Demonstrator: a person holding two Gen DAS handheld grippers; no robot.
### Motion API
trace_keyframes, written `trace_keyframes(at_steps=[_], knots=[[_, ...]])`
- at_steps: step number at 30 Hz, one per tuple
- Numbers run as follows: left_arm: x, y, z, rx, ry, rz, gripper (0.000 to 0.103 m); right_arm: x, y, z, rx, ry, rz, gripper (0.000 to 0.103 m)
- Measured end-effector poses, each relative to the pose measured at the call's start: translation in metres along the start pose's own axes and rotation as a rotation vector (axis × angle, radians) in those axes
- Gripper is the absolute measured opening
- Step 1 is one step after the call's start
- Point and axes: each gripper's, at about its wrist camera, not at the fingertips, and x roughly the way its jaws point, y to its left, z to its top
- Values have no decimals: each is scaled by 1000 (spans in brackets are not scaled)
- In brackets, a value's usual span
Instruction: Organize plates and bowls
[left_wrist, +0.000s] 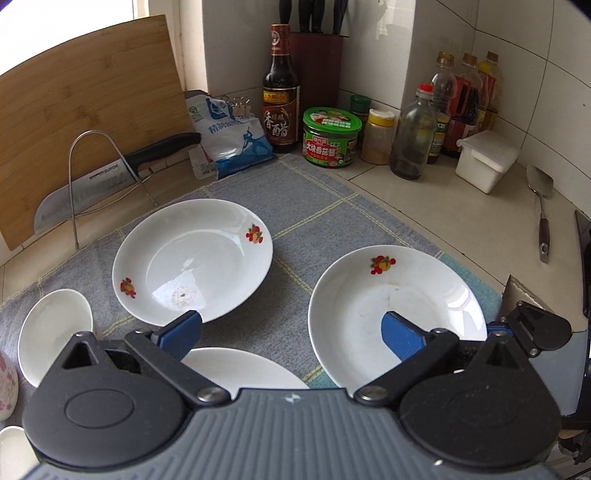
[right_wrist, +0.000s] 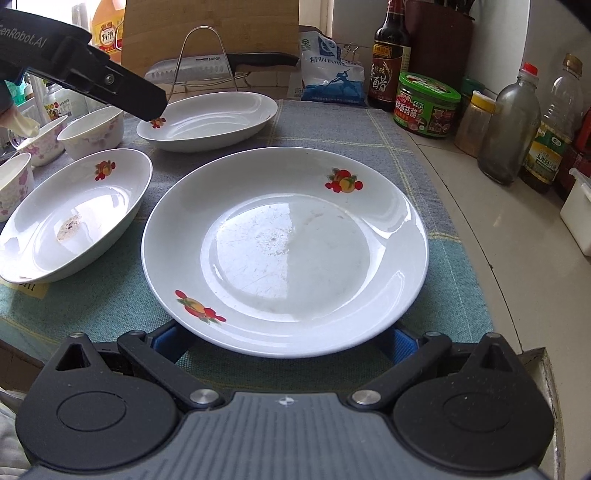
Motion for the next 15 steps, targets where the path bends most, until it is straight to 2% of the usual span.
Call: trace_keyframes(at_steps=[3, 8, 15], knots=[[6, -5, 7, 37, 2, -10, 102, -2, -3, -4, 29, -32, 4, 103], [17, -14, 16, 73, 20, -51, 102, -2, -1, -7, -4, -56, -11, 103], [46, -22, 29, 94, 79, -99, 102, -2, -1, -9, -10, -79, -14, 103]])
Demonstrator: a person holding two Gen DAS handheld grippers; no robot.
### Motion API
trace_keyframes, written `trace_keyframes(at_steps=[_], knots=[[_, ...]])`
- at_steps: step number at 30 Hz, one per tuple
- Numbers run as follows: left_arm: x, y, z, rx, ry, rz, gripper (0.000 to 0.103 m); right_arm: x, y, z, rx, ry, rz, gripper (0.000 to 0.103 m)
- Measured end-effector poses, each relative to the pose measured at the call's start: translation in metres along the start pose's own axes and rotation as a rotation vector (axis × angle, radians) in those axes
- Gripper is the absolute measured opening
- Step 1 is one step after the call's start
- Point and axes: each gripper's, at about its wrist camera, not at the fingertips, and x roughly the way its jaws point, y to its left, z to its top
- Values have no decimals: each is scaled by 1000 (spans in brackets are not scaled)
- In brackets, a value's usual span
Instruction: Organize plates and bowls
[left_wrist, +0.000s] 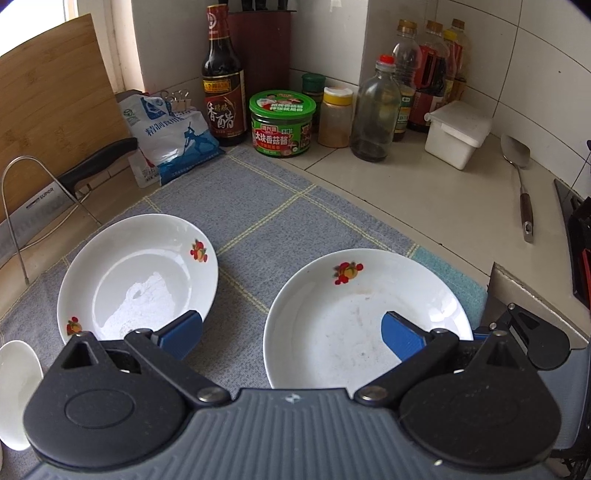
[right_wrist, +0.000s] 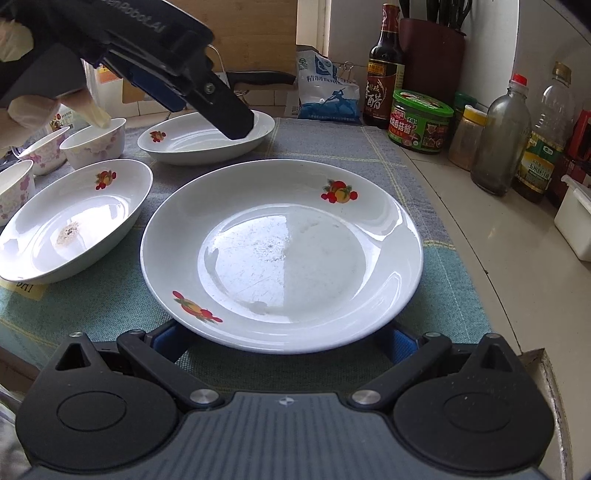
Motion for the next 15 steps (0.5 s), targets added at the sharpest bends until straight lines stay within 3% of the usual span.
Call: trace_keyframes(at_steps=[3, 8, 11, 15], knots=[[13, 1, 7, 2, 28, -32, 102, 0, 0, 0, -1, -8, 0, 103], [34, -6, 18, 93, 63, -49, 101, 0, -2, -2, -15, -22, 15, 103], [47, -10, 24, 131, 105, -80, 97, 1, -3, -2, -28, -30, 27, 103], [63, -14, 30, 155, 159, -127, 83, 1, -4, -1, -43, -34, 44, 103]])
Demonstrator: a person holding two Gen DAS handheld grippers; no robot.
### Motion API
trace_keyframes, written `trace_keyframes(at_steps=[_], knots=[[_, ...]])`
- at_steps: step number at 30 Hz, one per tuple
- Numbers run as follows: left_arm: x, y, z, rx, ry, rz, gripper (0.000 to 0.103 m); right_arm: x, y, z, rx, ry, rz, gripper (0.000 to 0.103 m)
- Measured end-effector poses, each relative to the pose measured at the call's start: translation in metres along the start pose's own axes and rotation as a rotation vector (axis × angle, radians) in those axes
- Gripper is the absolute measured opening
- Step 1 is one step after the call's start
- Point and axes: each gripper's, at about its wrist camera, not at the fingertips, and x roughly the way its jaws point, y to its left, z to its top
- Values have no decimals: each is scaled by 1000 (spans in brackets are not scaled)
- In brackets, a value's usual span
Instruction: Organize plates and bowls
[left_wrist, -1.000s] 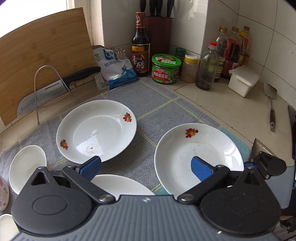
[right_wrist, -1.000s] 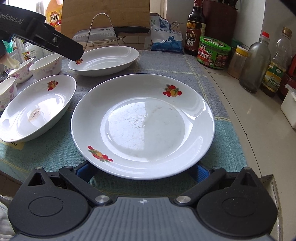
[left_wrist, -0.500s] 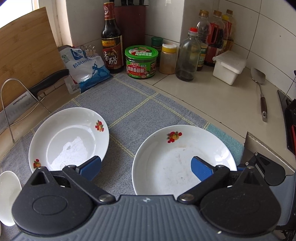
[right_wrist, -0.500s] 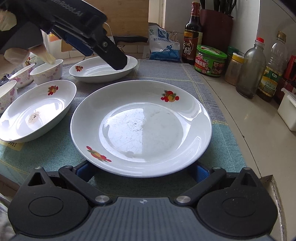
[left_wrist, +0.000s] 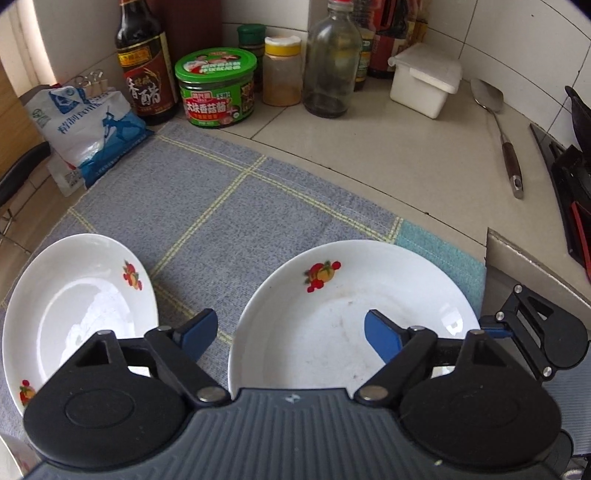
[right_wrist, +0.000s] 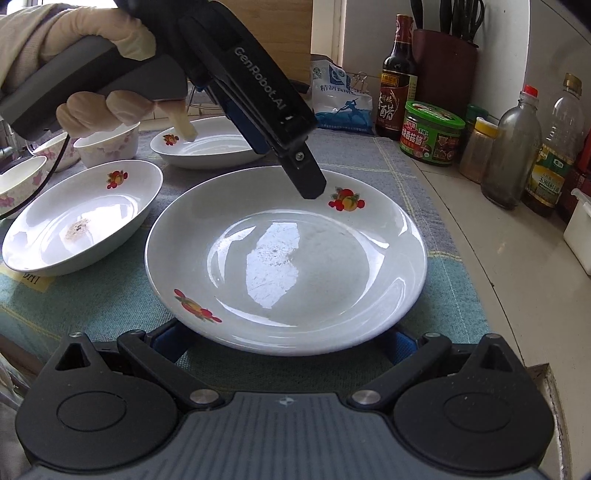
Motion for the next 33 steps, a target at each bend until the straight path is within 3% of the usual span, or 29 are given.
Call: trace_keyframes(at_steps=[9, 16, 25, 33], knots=[[25, 6, 8, 15, 100, -65, 73, 0, -3, 1, -12, 8, 12, 103], [36, 11, 12, 18, 170, -103, 71, 2, -7, 4, -27, 27, 37, 103], [38, 11, 14, 13, 184, -108, 71, 3, -9, 12, -25, 53, 49, 103], [33, 17, 29, -3, 133, -106, 72, 7, -20, 25, -56, 44, 41, 103]])
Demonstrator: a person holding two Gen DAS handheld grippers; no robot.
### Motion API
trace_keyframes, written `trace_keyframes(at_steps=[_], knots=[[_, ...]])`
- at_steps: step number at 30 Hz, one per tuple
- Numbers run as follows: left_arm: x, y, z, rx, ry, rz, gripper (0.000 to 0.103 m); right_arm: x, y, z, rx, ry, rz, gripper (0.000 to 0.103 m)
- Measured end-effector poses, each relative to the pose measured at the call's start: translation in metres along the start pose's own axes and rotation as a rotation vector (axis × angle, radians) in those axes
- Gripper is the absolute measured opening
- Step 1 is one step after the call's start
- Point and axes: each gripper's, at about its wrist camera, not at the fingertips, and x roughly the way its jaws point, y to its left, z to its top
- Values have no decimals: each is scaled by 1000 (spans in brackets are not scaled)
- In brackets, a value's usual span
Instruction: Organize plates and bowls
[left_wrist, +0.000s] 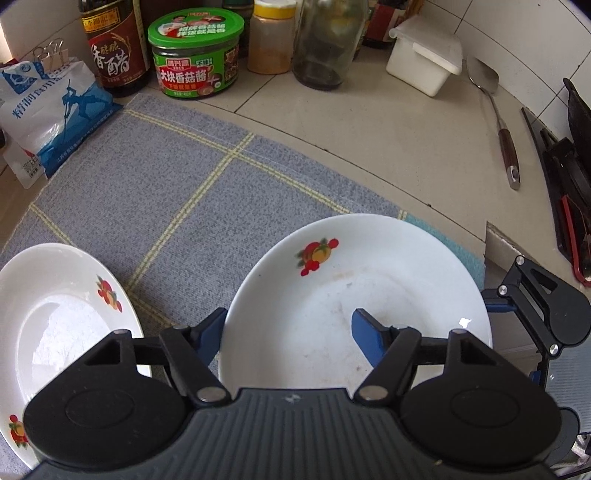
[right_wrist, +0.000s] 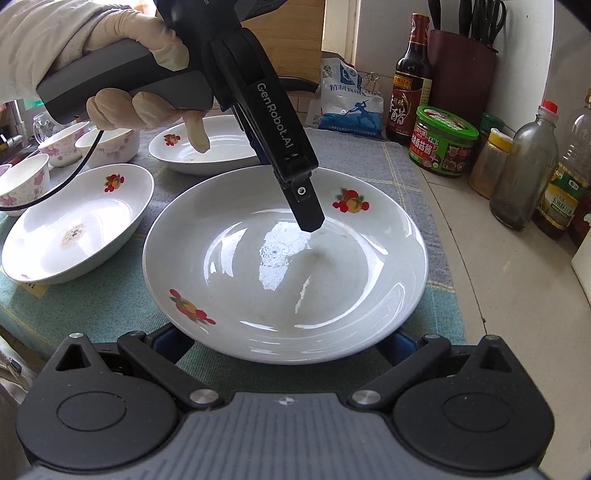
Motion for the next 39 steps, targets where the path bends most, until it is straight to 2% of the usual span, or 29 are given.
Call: trace_keyframes(at_steps=[23, 39], knots=[[17, 38, 72, -82, -77, 55, 71, 52, -76, 45, -83, 0, 54, 103], [31, 55, 76, -103, -89, 42, 72, 68, -86, 48, -75, 21, 54, 103]])
